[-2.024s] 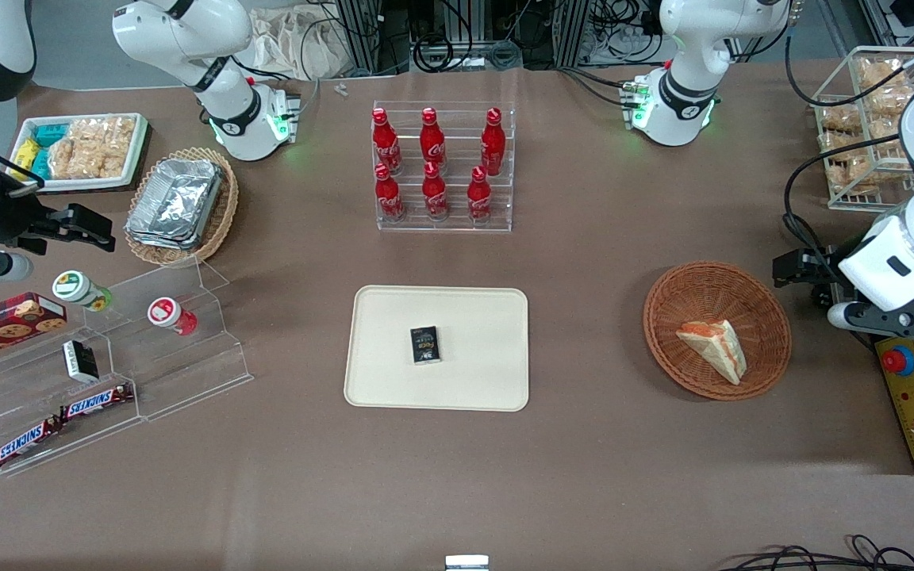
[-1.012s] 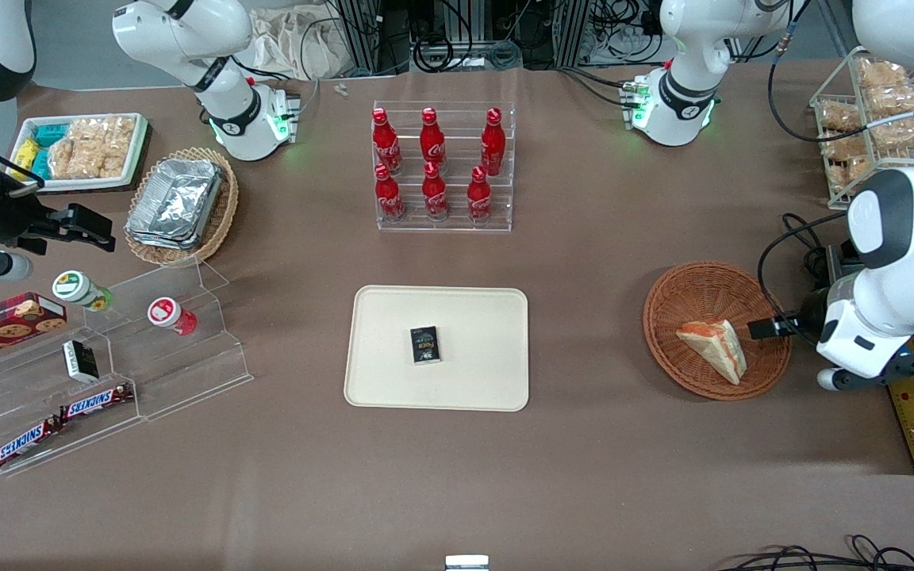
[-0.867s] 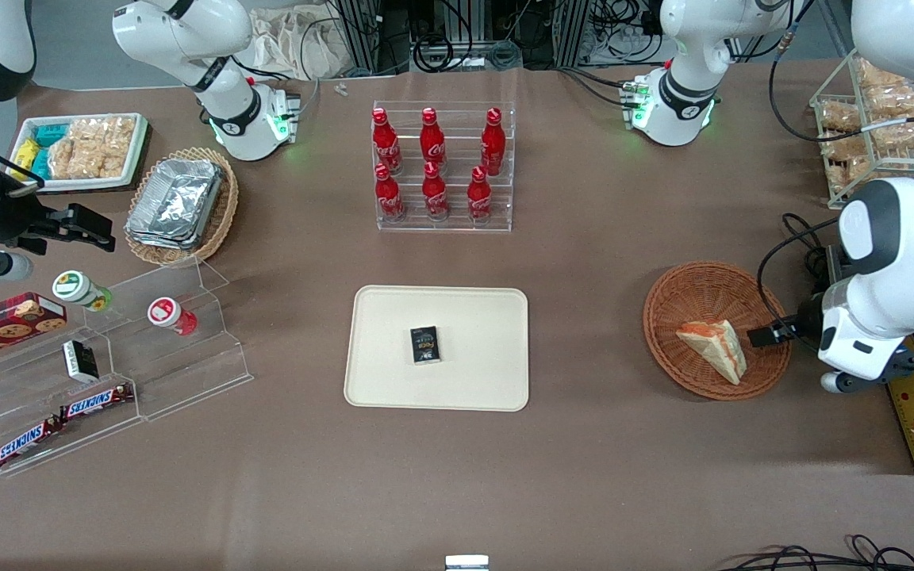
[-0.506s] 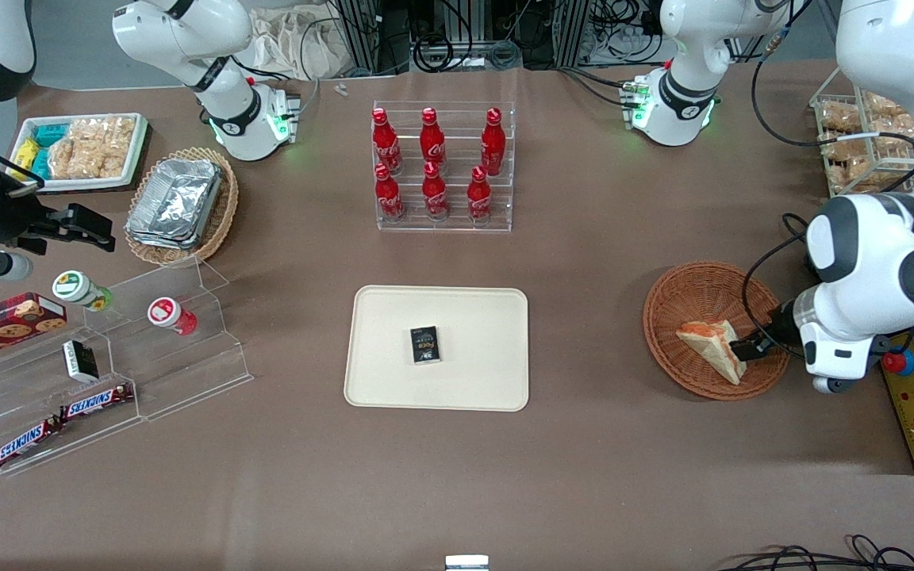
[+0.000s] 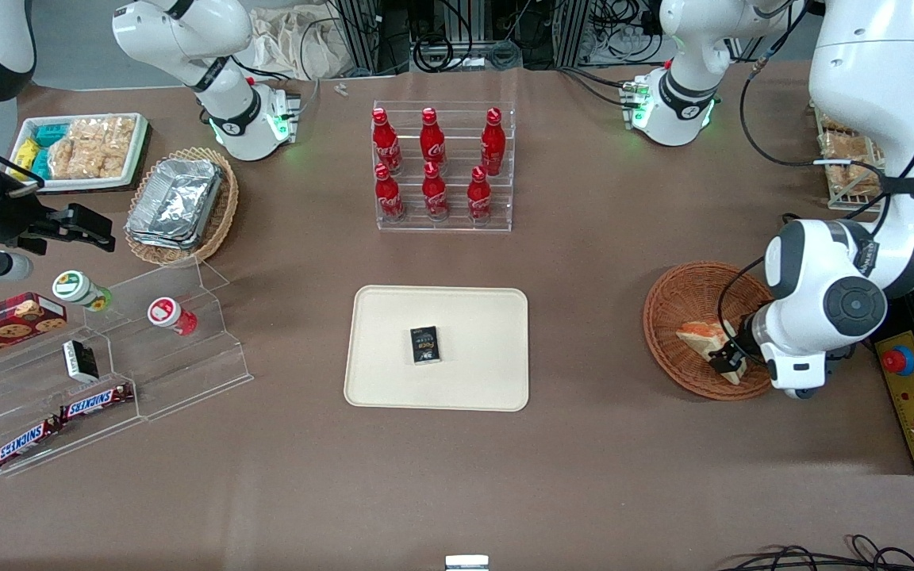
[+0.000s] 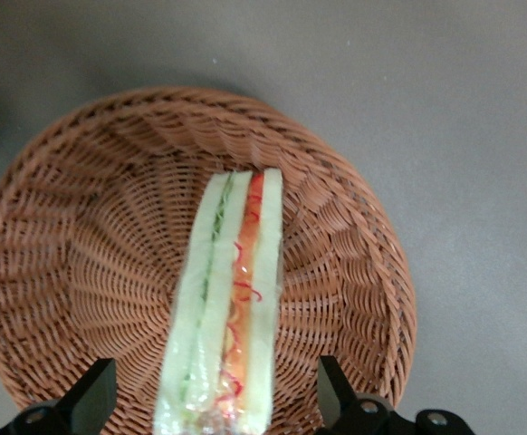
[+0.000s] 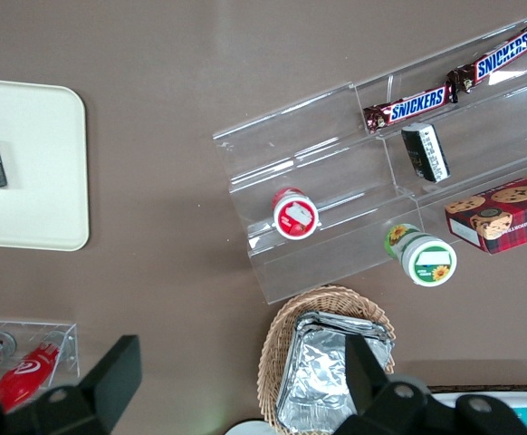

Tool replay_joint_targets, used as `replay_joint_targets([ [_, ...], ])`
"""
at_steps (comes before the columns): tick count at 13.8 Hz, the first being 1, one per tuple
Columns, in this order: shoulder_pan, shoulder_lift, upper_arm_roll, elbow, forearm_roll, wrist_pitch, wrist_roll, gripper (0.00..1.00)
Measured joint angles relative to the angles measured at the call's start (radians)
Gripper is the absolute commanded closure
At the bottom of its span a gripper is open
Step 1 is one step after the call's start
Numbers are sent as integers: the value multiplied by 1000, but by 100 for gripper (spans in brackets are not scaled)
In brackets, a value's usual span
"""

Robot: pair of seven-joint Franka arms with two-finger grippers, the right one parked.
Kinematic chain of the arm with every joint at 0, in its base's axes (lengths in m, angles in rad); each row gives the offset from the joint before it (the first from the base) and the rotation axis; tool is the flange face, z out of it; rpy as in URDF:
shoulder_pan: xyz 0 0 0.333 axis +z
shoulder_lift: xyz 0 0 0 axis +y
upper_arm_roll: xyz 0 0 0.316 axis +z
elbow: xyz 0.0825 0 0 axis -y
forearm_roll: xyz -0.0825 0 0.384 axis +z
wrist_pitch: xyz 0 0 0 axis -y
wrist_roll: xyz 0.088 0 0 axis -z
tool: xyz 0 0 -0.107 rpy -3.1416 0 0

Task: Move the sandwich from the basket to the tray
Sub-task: 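Lower the left gripper and close it on the sandwich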

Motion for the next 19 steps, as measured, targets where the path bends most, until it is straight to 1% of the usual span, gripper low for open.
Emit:
replay_joint_targets([
  [8, -11, 21, 3, 1, 5, 0, -13, 0],
  [9, -11, 29, 3, 1, 9, 0, -13, 0],
  [11, -11, 54, 3, 0, 51, 12, -17, 1],
  [12, -11, 70, 3, 1, 64, 21, -20, 12],
  [13, -11, 85, 3, 1, 71, 33, -21, 31],
  [14, -11, 94, 3, 1, 73, 42, -21, 57],
  [15, -11, 98, 3, 2, 74, 48, -21, 80],
  [16, -11, 98, 3, 5, 75, 48, -21, 100],
  [19, -11, 90, 3, 20, 77, 40, -21, 100],
])
